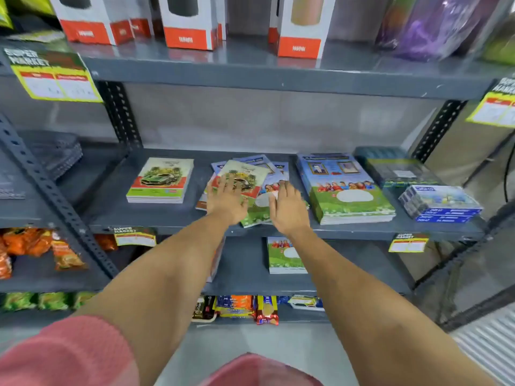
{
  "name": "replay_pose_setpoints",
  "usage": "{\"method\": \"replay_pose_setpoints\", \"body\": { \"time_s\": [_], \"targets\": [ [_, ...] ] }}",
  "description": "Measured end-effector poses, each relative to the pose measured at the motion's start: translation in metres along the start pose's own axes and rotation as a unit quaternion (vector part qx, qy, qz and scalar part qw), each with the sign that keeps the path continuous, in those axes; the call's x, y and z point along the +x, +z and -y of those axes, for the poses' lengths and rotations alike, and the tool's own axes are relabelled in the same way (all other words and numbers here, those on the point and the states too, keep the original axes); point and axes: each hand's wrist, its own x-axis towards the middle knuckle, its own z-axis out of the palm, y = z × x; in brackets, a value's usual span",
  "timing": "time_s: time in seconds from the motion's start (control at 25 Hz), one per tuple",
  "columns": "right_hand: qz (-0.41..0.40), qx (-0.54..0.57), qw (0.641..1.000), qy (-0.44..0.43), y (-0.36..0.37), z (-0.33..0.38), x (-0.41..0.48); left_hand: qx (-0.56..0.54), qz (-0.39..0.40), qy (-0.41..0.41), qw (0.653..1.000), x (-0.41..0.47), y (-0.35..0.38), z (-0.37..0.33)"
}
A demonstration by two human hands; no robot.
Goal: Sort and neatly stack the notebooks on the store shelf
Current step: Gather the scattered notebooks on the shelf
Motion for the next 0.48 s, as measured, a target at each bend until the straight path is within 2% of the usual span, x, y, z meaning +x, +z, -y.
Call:
{"method": "replay_pose_setpoints", "body": {
  "time_s": [0.08, 0.24, 0.32, 0.4, 0.48],
  "targets": [
    [0.031, 0.024, 0.999, 0.003, 0.014, -0.003, 0.014, -0.053, 0.029, -0.024, 0.998, 0.011, 0.009, -0.006],
    [0.078, 0.074, 0.993, 0.058, 0.028, 0.003, 0.033, -0.184, -0.074, -0.028, 0.98, 0.016, 0.025, -0.002],
    [0.111, 0.109, 0.981, 0.112, 0.032, 0.005, 0.037, -0.191, -0.098, -0.104, 0.971, 0.016, 0.027, 0.006],
    [0.124, 0.165, 0.96, 0.189, 0.038, 0.013, 0.053, -0.22, -0.065, -0.179, 0.957, 0.024, 0.022, 0.019],
    [0.133, 0.216, 0.934, 0.252, 0.037, 0.013, 0.06, -0.292, -0.052, -0.206, 0.933, 0.029, 0.012, 0.015]
  ]
}}
